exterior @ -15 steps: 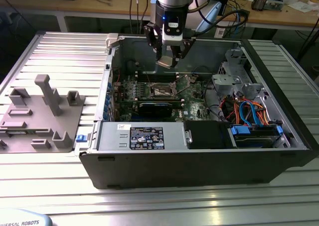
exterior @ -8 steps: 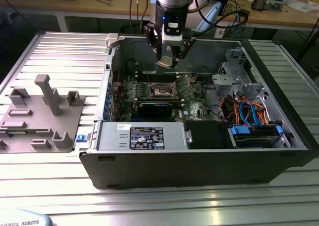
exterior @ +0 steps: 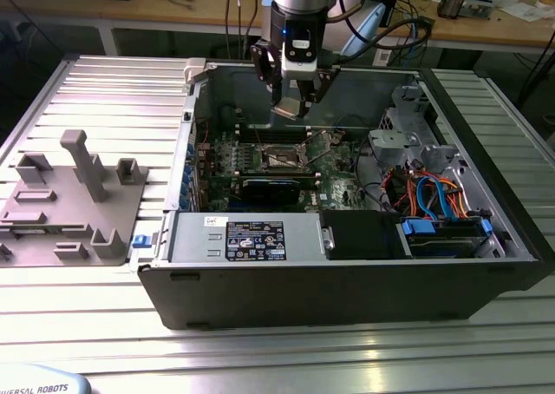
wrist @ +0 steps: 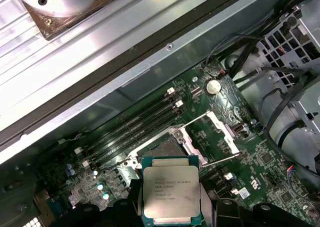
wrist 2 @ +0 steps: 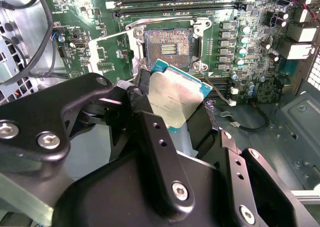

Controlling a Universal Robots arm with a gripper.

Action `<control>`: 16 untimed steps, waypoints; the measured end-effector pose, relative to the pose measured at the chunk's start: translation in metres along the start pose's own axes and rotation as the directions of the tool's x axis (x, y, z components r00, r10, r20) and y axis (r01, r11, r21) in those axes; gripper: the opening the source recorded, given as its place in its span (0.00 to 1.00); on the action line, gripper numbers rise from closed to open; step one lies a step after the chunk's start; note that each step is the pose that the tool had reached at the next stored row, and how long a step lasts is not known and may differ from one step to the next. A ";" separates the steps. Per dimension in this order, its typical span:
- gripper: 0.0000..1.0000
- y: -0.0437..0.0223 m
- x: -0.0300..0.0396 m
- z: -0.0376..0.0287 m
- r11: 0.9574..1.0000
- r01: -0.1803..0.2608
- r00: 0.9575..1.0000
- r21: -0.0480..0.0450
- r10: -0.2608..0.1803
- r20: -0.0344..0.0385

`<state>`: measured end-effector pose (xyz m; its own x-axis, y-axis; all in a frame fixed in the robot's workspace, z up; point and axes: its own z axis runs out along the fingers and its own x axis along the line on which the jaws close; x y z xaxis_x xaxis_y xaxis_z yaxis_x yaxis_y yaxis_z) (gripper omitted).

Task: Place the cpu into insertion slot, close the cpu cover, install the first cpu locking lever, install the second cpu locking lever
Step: 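Place the cpu into insertion slot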

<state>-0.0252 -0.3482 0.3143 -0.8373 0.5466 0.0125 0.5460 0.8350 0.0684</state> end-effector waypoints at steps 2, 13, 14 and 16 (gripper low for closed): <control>0.54 0.0000 0.0000 0.0001 1.000 -0.001 1.000 0.000 0.001 0.000; 0.54 0.0000 0.0000 0.0005 1.000 -0.006 1.000 0.000 0.006 0.000; 0.54 0.0000 0.0000 0.0006 1.000 -0.007 1.000 0.000 0.007 0.000; 0.54 0.0000 0.0000 0.0007 1.000 -0.008 1.000 0.000 0.008 0.001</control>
<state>-0.0252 -0.3482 0.3137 -0.8329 0.5533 0.0125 0.5528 0.8305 0.0685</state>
